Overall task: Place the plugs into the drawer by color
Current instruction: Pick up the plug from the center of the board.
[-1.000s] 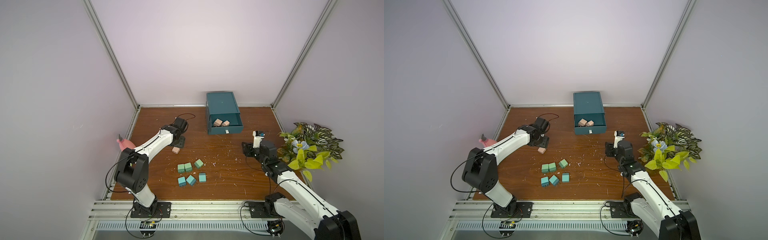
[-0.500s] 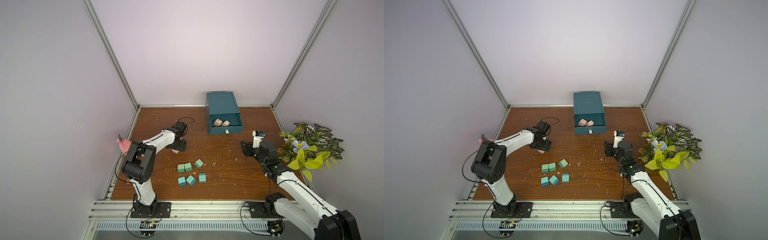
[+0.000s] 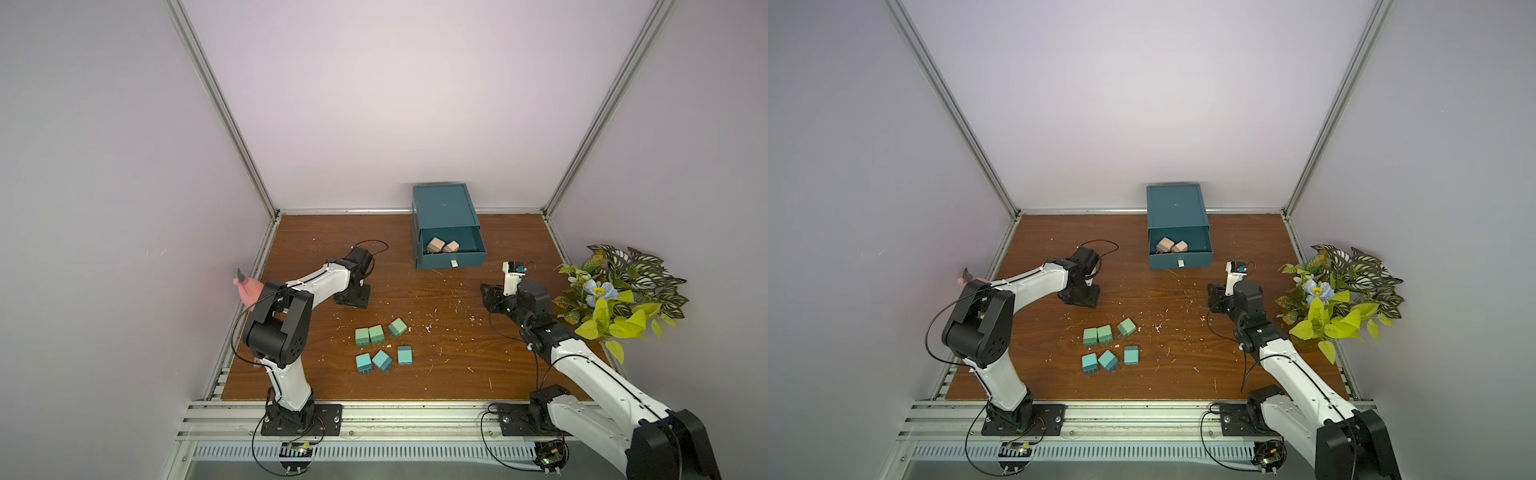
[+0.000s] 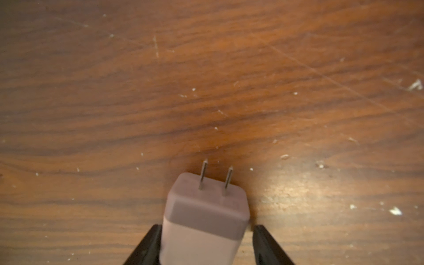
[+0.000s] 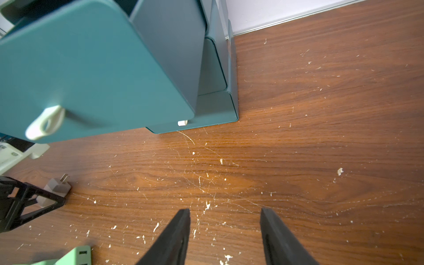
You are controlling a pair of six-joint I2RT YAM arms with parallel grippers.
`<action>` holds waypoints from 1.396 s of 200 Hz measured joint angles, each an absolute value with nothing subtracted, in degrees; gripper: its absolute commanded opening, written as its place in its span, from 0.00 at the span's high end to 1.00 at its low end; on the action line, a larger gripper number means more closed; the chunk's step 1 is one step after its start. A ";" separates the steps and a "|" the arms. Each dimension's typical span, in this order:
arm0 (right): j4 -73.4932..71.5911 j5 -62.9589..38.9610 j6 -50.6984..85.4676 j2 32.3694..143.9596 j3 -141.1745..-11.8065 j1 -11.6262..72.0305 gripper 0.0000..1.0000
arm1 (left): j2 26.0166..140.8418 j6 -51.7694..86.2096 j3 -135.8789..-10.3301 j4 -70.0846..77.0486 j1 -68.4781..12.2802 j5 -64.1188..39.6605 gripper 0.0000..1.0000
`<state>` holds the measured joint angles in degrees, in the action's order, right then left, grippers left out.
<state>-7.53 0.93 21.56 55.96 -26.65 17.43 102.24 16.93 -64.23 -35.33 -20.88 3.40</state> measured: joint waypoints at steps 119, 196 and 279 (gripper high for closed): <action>-7.60 0.75 21.54 56.38 -26.79 17.43 0.45 | 100.57 19.75 -62.61 -34.81 -21.15 4.08 0.47; -7.55 0.49 21.56 56.38 -27.11 17.43 0.45 | 100.75 21.41 -62.57 -32.93 -21.28 4.97 0.51; -7.55 -0.32 21.58 57.78 -27.83 17.43 0.45 | 101.43 22.13 -62.61 -32.25 -21.74 5.02 0.62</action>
